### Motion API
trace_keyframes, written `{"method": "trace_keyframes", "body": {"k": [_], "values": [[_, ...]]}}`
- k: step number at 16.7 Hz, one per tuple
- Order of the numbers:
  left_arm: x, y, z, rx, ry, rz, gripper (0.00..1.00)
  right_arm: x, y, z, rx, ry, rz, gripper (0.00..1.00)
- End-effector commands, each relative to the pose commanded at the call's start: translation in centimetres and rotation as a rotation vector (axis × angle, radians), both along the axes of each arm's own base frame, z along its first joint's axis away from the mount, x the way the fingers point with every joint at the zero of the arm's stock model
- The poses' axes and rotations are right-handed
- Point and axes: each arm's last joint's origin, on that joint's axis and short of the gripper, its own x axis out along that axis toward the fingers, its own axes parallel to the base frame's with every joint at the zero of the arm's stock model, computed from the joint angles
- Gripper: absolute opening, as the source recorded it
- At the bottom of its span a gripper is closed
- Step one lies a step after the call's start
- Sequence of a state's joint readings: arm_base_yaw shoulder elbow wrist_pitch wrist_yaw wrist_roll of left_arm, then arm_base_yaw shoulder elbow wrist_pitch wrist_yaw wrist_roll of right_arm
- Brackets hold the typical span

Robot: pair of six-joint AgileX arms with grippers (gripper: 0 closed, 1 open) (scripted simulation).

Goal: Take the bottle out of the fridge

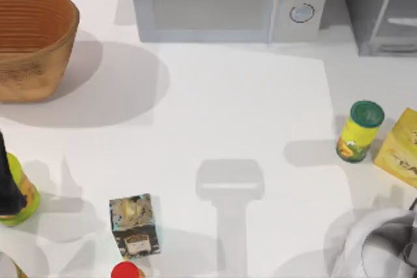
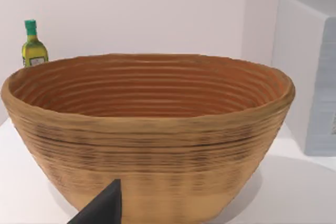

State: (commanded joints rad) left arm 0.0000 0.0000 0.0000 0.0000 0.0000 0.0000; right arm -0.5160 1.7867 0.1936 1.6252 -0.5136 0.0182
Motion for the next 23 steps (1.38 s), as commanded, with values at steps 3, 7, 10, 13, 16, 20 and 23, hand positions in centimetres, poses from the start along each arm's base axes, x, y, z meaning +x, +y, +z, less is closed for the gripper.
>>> {"method": "trace_keyframes", "body": {"k": [3,7,10,13,16,20,23], "values": [[0.0,0.0,0.0,0.0,0.0,0.0,1.0,2.9,0.9,1.7,-0.042,-0.093,0.08,1.0],[0.0,0.0,0.0,0.0,0.0,0.0,1.0,9.4,2.0,3.3,-0.042,-0.137,0.152,1.0],[0.0,0.0,0.0,0.0,0.0,0.0,1.0,14.7,1.7,3.8,-0.023,-0.102,0.13,1.0],[0.0,0.0,0.0,0.0,0.0,0.0,1.0,18.7,0.0,3.6,-0.008,-0.043,0.055,1.0],[0.0,0.0,0.0,0.0,0.0,0.0,1.0,20.6,-1.7,2.5,0.002,0.016,-0.015,1.0],[0.0,0.0,0.0,0.0,0.0,0.0,1.0,20.8,-2.1,2.3,0.003,0.026,-0.028,1.0],[0.0,0.0,0.0,0.0,0.0,0.0,1.0,21.1,-2.0,2.2,0.004,0.028,-0.026,1.0]]}}
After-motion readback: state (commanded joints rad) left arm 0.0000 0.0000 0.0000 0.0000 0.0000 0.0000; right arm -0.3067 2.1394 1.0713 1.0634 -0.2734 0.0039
